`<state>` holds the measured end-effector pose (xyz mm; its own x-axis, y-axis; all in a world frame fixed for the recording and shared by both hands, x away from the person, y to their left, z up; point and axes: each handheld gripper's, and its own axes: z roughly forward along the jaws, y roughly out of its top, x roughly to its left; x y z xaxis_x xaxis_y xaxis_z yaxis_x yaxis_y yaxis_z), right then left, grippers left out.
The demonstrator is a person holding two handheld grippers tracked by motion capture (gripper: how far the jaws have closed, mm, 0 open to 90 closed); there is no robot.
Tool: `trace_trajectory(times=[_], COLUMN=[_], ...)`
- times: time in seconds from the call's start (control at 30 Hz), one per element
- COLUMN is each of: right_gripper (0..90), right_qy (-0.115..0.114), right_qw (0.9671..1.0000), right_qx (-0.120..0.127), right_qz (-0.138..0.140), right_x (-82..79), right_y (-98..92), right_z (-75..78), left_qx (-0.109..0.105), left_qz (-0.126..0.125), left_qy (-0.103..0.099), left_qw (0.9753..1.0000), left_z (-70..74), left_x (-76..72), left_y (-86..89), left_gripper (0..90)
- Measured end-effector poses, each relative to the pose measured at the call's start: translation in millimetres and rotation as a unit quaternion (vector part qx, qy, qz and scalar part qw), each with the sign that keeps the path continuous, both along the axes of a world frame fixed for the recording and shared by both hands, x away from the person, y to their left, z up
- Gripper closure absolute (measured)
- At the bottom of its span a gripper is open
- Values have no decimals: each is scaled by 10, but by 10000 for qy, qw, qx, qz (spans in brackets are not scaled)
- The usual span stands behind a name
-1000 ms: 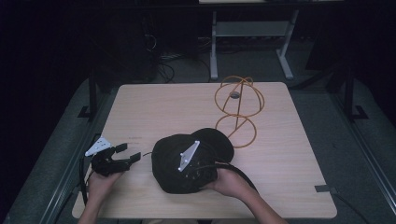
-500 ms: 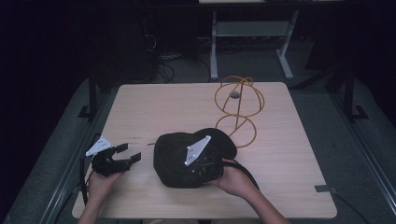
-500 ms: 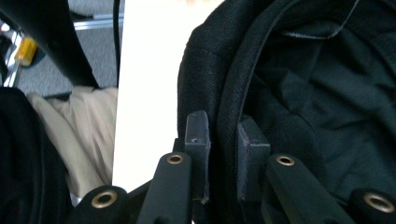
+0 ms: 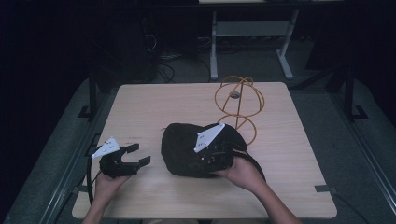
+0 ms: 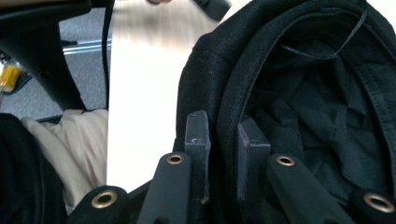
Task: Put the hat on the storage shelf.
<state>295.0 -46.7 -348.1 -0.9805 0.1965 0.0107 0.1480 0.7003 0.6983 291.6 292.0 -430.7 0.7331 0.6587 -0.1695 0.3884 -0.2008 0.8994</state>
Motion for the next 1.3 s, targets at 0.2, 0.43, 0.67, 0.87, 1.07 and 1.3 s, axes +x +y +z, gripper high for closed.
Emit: trace_trajectory(times=[0.2,0.43,0.67,0.87,1.07,1.3], right_gripper=[774,774,774,774,775,776], right_qy=[-72,-164,-262,-302,-328,-316], right_qw=[9998,9993,9988,9984,9981,9981], right_qx=[116,280,353,441,511,532], right_qz=[-122,-203,-232,-169,-116,-76], right_x=[1,16,25,-9,-25,-27], right_y=[-50,-94,-115,-100,-81,-70], right_z=[133,287,407,514,569,594], left_qx=[10,0,-83,-306,-442,-542], left_qz=[-369,-736,-993,-998,-932,-1101], left_qy=[-177,-365,-521,-599,-685,-610], left_qw=[9992,9966,9937,9927,9923,9906], left_z=[46,117,206,259,319,286], left_x=[-40,-73,-62,-49,-17,43], left_y=[-190,-404,-627,-742,-811,-845], left_gripper=[190,189,189,189,253,644])
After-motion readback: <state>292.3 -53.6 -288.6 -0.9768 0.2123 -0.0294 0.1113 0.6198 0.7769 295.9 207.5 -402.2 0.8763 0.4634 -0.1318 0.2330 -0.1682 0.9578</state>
